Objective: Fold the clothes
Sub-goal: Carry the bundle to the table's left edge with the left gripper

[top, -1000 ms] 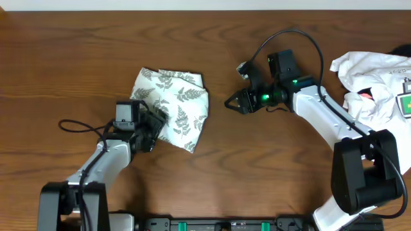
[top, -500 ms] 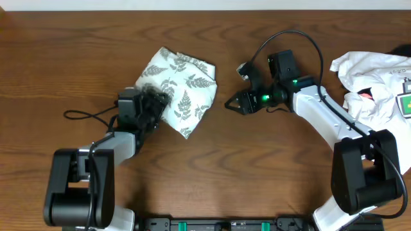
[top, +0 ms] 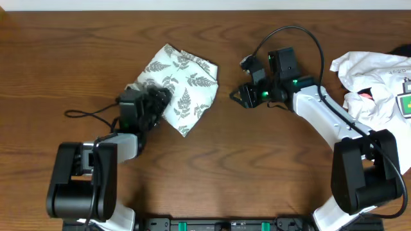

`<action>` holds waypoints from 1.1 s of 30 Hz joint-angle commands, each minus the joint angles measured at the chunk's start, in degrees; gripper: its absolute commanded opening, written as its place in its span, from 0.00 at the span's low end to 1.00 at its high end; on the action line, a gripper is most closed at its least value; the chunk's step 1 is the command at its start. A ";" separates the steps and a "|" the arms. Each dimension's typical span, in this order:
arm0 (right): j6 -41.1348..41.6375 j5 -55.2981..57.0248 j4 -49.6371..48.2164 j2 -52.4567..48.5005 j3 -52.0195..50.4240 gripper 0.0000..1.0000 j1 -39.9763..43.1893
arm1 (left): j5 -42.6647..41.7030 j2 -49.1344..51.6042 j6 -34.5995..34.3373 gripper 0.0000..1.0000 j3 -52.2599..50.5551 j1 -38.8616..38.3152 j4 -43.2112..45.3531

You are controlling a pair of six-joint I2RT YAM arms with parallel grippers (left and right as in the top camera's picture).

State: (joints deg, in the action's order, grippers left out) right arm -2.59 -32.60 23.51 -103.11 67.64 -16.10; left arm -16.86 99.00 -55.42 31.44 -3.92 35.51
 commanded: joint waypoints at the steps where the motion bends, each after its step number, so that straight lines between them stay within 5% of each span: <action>1: -0.68 1.51 1.29 -0.35 0.02 0.46 -0.04 | 3.02 1.75 3.30 0.78 -1.16 -1.42 0.96; 2: -0.68 1.51 1.81 -0.35 0.02 0.46 -0.04 | 3.04 1.75 4.35 0.67 -1.16 -1.60 1.07; 4: -0.70 1.51 2.54 -0.35 0.02 0.46 -0.04 | 2.95 1.75 6.40 0.23 -1.16 -1.62 1.01; 6: -0.70 1.51 2.95 -0.35 0.02 0.46 -0.04 | 2.97 1.73 6.93 0.06 -1.16 -1.51 1.14; 15: -0.70 1.51 4.46 -0.33 0.02 0.46 -0.07 | 0.72 1.14 11.30 0.06 -1.14 3.61 4.28; 33: -0.72 1.55 5.88 -0.35 0.02 0.46 -0.04 | -4.17 0.48 15.72 0.06 -1.11 35.60 -2.62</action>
State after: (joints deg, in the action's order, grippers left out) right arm -2.59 -31.03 29.12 -103.11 67.64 -16.10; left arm -21.10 100.03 -41.08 30.63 28.29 33.95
